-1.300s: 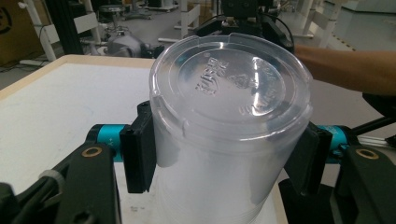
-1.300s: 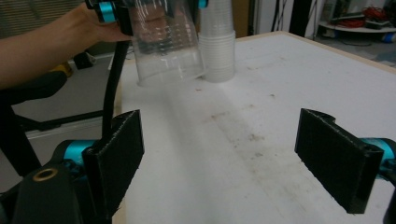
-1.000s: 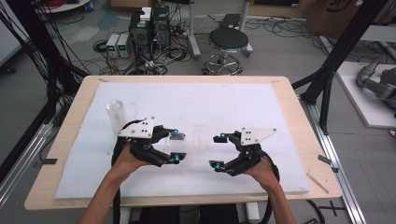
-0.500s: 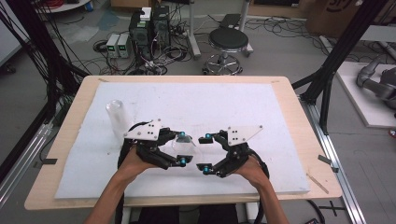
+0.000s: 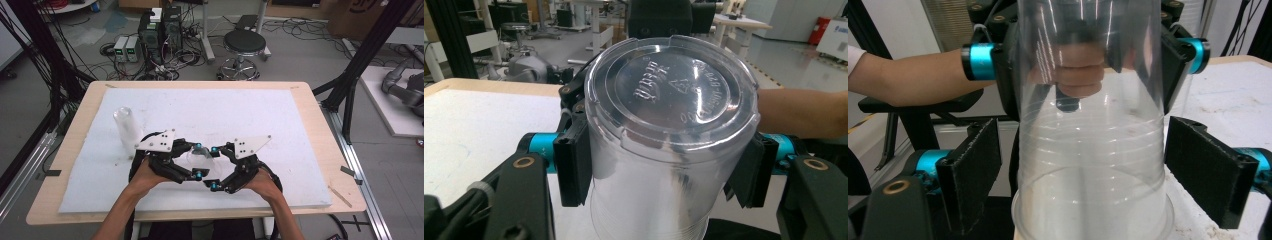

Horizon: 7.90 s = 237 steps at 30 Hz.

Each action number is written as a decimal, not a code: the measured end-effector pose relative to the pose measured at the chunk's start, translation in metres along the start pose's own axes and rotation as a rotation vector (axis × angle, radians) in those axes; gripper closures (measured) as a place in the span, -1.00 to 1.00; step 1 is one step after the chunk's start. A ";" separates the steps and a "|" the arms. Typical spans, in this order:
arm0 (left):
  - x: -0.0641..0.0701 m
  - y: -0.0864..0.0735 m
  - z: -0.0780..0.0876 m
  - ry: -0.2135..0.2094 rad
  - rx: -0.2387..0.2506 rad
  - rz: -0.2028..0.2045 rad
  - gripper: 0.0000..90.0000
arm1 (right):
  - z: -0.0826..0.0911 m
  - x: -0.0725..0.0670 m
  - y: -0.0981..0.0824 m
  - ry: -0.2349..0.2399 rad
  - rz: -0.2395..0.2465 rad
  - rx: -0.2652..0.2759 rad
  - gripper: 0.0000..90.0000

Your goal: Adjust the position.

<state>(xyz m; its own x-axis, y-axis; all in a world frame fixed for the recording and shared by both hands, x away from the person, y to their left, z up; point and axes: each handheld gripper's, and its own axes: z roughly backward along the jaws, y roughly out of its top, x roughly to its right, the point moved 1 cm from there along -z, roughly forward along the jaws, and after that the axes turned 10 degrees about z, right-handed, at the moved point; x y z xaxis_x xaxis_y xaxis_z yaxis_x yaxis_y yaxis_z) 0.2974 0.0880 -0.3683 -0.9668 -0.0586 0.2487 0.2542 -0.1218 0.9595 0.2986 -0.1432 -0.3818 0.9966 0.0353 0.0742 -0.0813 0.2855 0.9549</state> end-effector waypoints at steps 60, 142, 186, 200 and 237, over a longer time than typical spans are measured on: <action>0.002 0.014 0.017 0.108 -0.177 -0.022 -0.79 | 0.005 0.001 0.001 0.023 -0.024 -0.091 -0.27; 0.002 0.034 -0.028 0.129 -0.815 -0.035 -0.07 | -0.015 0.005 0.037 0.078 -0.003 -0.796 -0.28; -0.011 -0.019 0.018 0.105 -0.321 0.022 -0.07 | 0.035 0.009 0.040 -0.074 0.009 -0.279 -0.67; -0.011 -0.028 0.025 0.079 -0.100 0.012 -0.07 | 0.048 0.000 0.021 -0.104 -0.024 -0.092 -0.67; -0.007 -0.034 0.028 0.059 0.019 0.006 -0.07 | 0.034 0.000 -0.004 -0.092 -0.066 -0.004 -0.67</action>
<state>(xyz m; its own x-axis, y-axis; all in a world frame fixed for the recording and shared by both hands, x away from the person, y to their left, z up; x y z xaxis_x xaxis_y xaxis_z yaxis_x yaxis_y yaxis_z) 0.2948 0.1205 -0.3988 -0.9618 -0.1181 0.2470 0.2592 -0.1021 0.9604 0.2991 -0.1768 -0.3759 0.9967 -0.0719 0.0375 -0.0153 0.2879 0.9575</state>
